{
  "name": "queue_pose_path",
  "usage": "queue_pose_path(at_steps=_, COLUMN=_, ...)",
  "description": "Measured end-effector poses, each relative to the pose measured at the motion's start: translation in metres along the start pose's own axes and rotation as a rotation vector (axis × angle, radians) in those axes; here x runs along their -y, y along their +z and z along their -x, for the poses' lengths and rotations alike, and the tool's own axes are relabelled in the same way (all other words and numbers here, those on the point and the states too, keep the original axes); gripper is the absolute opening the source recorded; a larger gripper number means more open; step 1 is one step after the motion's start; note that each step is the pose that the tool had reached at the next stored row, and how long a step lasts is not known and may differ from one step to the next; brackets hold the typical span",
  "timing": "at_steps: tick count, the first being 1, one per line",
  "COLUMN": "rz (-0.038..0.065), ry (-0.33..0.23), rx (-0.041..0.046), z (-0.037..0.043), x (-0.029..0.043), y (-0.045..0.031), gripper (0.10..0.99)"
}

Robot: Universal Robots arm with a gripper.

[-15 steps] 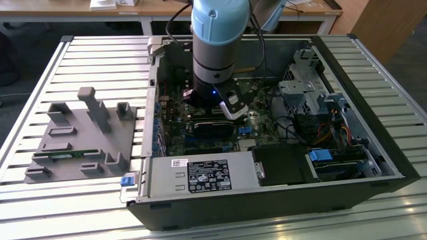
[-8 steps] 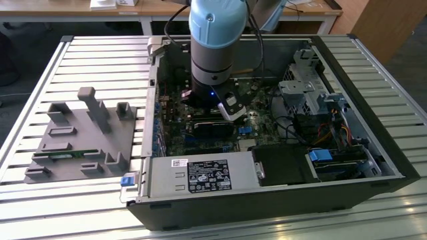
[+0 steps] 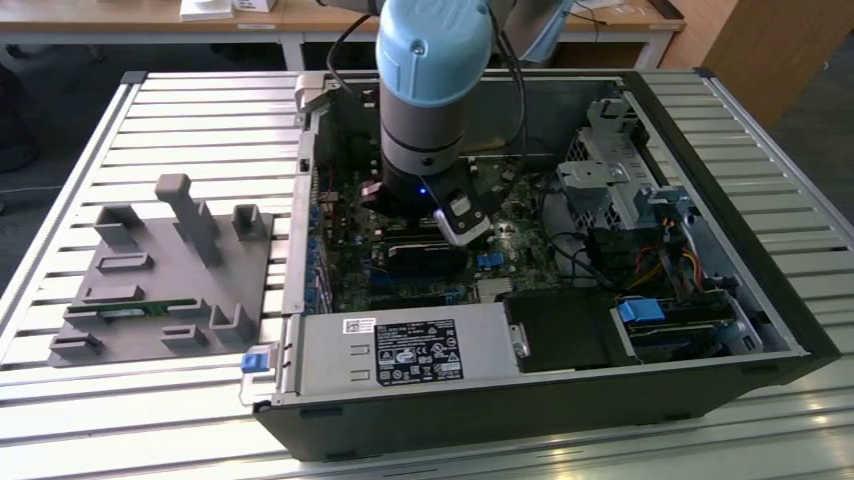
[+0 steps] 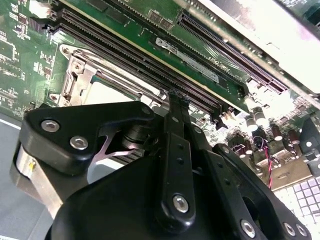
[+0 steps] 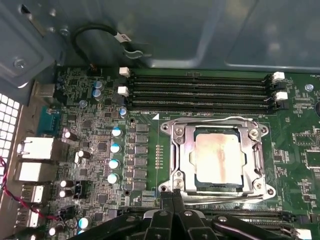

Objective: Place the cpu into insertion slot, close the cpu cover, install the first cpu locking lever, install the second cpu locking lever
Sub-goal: 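Install the second cpu locking lever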

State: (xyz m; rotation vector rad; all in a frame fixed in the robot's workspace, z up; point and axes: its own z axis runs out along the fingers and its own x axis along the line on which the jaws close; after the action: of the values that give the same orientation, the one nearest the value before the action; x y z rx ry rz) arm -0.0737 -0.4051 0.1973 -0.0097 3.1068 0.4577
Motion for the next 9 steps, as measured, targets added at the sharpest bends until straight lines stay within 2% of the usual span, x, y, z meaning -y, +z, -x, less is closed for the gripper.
queue_pose_path(at_steps=9, rz=0.025, ry=0.0, rx=0.0001, z=-0.0002, x=0.0014, y=0.0045, gripper=0.122)
